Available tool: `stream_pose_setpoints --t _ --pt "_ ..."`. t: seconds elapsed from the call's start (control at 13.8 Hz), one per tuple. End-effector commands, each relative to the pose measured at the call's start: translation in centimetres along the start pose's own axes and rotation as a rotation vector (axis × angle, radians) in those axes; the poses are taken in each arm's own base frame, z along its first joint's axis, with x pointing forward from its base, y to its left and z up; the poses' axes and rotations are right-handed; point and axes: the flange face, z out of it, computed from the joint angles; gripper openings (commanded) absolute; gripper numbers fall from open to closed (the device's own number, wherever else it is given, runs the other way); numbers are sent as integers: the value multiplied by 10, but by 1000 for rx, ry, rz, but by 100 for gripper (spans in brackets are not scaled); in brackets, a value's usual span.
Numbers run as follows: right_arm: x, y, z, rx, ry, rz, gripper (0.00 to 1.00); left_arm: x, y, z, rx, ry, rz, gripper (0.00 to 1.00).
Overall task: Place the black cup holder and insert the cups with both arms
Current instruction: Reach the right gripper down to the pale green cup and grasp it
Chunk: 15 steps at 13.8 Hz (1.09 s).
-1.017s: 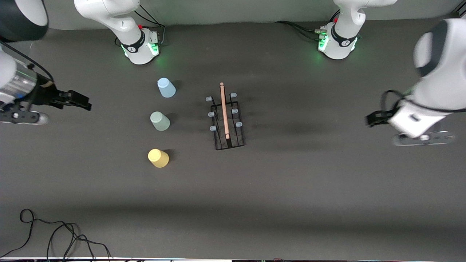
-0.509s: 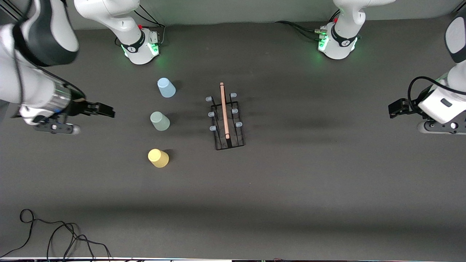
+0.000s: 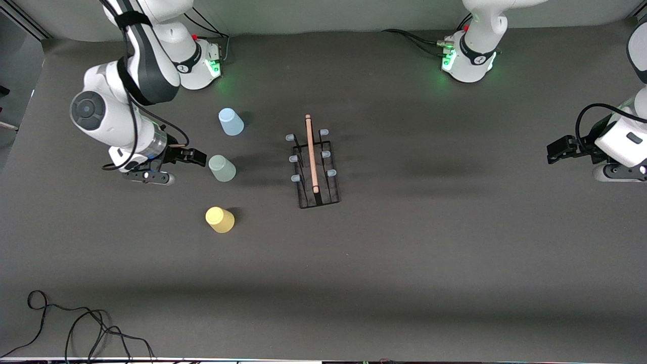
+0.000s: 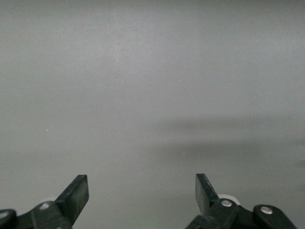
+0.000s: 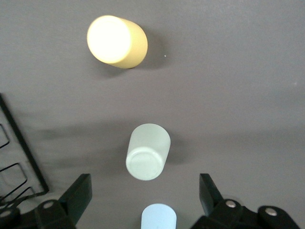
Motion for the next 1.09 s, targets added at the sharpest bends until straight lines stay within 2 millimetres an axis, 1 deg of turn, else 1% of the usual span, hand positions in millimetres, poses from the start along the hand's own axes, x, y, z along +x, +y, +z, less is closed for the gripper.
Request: stream_pose_setpoints --t 0.0,0.07,0.22,0.36,0.44,0.51,0.58,0.65,0.73,0.8,1.02 --pt "-23 14 27 20 39 33 100 -11 2 1 -7 1 -16 100" --pt "-26 16 39 21 55 35 100 -10 2 1 -6 7 -18 100" --pt "-32 10 61 15 72 17 100 -9 0 0 -6 16 -21 100" --pt "-29 9 73 23 72 35 100 -4 1 -1 -6 46 -42 100" --pt "-31 3 81 30 61 41 100 -1 2 -1 -7 57 -63 100" --pt "-33 -8 87 39 65 34 100 0 -4 -4 -9 71 -75 100" --pt "-32 -9 94 42 68 42 100 0 -15 -8 -11 79 -89 100" --pt "-31 -9 102 39 70 46 100 2 -24 -4 -12 73 -103 100" --pt "-30 -9 108 34 71 45 100 3 -20 -4 -13 72 -92 100" --pt "-30 -9 112 29 70 44 100 2 -20 -5 -14 72 -91 100" --pt "-30 -8 120 19 58 45 100 0 -13 -7 -14 57 -77 100"
